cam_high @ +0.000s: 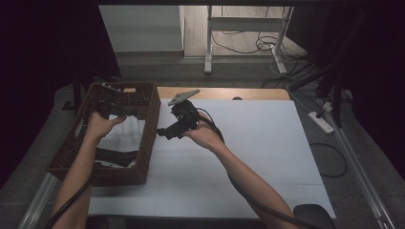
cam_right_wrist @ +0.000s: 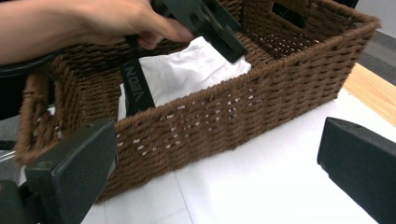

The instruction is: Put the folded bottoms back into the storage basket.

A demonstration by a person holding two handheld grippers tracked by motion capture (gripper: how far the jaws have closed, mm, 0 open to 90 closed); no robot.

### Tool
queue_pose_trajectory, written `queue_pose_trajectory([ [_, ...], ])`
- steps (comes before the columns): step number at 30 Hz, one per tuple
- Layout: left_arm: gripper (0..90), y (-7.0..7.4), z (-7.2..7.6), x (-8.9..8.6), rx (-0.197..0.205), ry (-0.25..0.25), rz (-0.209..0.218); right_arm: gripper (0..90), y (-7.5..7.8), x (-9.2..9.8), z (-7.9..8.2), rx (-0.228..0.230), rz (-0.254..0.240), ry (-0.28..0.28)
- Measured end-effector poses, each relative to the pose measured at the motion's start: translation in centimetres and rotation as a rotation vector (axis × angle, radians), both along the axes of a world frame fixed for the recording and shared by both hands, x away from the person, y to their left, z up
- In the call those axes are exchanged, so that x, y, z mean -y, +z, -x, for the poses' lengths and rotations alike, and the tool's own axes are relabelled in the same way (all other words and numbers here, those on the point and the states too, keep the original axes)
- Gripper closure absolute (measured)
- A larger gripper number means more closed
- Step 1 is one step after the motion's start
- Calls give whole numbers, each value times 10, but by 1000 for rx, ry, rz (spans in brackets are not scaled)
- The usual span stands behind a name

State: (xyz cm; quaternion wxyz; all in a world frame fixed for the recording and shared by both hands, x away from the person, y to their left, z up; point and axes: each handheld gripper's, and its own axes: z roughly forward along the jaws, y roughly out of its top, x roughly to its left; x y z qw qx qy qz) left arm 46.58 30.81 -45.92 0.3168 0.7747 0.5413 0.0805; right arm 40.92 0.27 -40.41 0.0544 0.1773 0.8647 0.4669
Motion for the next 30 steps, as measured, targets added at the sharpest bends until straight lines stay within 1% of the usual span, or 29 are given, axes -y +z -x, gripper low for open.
queue_pose_trajectory([
  [3, 212, -8, -10, 12, -45, -35, -7, 0, 5, 14, 5, 14, -16, -5],
  [4, 256, -10, -12, 15, -59, -47, -14, 0, 6, 19, 7, 19, -19, -5],
  [5, 281, -14, -16, 19, -78, -60, -23, 0, 7, 22, 8, 21, -26, -7],
  [6, 345, -17, -18, 22, -90, -70, -27, 0, 10, 28, 9, 28, -32, -10],
  [7, 383, -21, -22, 26, -109, -81, -37, 0, 11, 31, 10, 29, -37, -12],
  [8, 404, -23, -24, 29, -116, -86, -46, 0, 13, 37, 11, 34, -45, -16],
  [10, 493, -31, -29, 38, -143, -101, -69, 0, 15, 45, 13, 36, -54, -23],
  [12, 523, -36, -32, 45, -165, -118, -101, 0, 17, 52, 14, 41, -58, -28],
  [13, 538, -39, -35, 48, -181, -127, -125, 0, 18, 54, 14, 42, -57, -31],
  [14, 538, -41, -36, 50, -188, -128, -136, 0, 19, 57, 14, 48, -52, -35],
  [15, 544, -44, -38, 53, -206, -132, -151, 0, 20, 59, 15, 51, -53, -36],
  [16, 559, -46, -39, 54, -216, -141, -161, 0, 21, 62, 15, 56, -56, -39],
  [17, 568, -48, -40, 56, -226, -148, -184, 0, 22, 63, 16, 55, -56, -41],
  [19, 652, -49, -41, 58, -220, -147, -220, 0, 24, 66, 17, 62, -59, -41],
  [20, 706, -49, -41, 59, -222, -147, -229, 0, 24, 67, 17, 64, -60, -40],
  [21, 759, -48, -42, 60, -224, -149, -258, 0, 25, 67, 17, 65, -59, -41],
  [22, 817, -48, -42, 61, -221, -148, -270, 0, 25, 68, 17, 66, -61, -42],
  [23, 860, -49, -43, 61, -219, -147, -260, 0, 25, 68, 17, 67, -60, -42],
  [24, 888, -49, -43, 61, -218, -154, -262, 0, 24, 68, 17, 65, -59, -42],
  [26, 893, -48, -43, 61, -211, -163, -264, 0, 23, 68, 17, 64, -55, -40],
  [28, 895, -47, -43, 61, -189, -174, -275, 0, 22, 68, 16, 62, -51, -39],
  [29, 895, -45, -42, 61, -168, -168, -263, 0, 22, 68, 16, 62, -45, -41],
  [30, 896, -41, -42, 60, -145, -165, -233, 0, 21, 68, 16, 62, -45, -42],
])
